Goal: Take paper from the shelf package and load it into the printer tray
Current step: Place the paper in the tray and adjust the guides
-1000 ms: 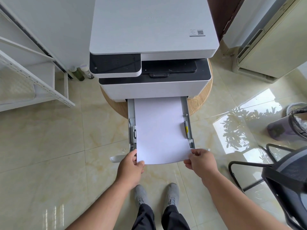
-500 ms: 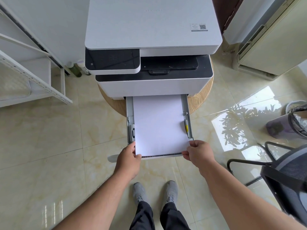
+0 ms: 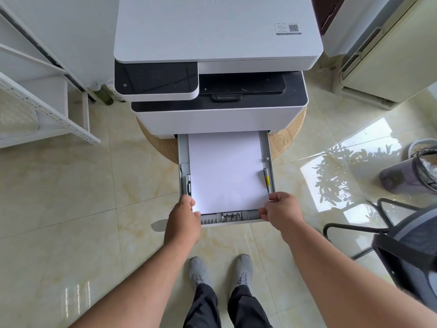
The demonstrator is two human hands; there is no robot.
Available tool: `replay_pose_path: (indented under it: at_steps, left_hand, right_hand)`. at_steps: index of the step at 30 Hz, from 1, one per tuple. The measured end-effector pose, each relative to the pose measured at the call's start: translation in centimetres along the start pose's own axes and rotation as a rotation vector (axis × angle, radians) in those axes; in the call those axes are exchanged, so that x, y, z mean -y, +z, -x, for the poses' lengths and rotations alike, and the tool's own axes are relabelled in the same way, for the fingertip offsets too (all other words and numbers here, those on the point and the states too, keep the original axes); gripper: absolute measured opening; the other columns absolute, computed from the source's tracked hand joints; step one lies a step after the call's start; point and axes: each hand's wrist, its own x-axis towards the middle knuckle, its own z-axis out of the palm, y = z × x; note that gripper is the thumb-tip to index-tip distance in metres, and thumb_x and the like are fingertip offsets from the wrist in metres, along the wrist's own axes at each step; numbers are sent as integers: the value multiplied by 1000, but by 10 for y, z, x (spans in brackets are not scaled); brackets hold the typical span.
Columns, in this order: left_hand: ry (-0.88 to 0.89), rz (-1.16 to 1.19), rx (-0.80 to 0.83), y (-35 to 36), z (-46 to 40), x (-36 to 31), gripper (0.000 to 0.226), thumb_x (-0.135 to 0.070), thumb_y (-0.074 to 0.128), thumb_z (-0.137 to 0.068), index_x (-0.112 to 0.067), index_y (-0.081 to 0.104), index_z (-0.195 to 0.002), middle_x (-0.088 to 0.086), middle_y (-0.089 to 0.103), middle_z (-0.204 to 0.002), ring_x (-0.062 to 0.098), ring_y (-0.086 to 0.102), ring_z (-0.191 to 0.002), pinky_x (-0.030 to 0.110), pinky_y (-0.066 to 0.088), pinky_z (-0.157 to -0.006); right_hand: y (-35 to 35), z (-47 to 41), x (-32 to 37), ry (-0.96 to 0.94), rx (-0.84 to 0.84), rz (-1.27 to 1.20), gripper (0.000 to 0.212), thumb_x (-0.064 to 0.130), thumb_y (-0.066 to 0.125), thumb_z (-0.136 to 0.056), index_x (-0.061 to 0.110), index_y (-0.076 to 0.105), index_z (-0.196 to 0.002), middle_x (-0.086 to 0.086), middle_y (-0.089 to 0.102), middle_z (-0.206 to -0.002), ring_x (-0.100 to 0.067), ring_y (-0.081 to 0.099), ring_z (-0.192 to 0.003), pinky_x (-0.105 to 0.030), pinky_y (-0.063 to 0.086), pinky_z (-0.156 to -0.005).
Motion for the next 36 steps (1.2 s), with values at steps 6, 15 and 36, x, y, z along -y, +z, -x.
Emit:
replay_pose_path:
  at_steps: [6, 15, 36]
  left_hand:
    - [18, -115, -32, 2, -2, -3, 15, -10, 60, -97, -18, 47, -98, 7, 64, -101, 26, 56, -85, 31, 40, -68]
    - [131, -212, -56, -6, 6, -5, 13, -16, 63, -96, -14, 61, -109, 5, 63, -111, 28, 60, -100, 36, 47, -77]
    - [45, -292, -130, 3, 22, -11, 19, -21, 55, -95, -17, 58, -113, 4, 71, -108, 29, 61, -100, 38, 51, -73]
  right_hand:
    - [6, -4, 1, 14, -58, 24, 22, -1, 52, -92, 15, 62, -102, -8, 75, -77, -30, 79, -81, -47, 65, -84]
    - [1, 13, -6, -173, -87, 278, 16, 13, 53, -88, 17, 65, -98, -5, 76, -97, -31, 72, -90, -43, 60, -73]
    - [-12, 17, -20, -303, -212, 533, 32, 16, 49, -96, 23, 63, -124, -2, 67, -127, -28, 64, -103, -35, 48, -77]
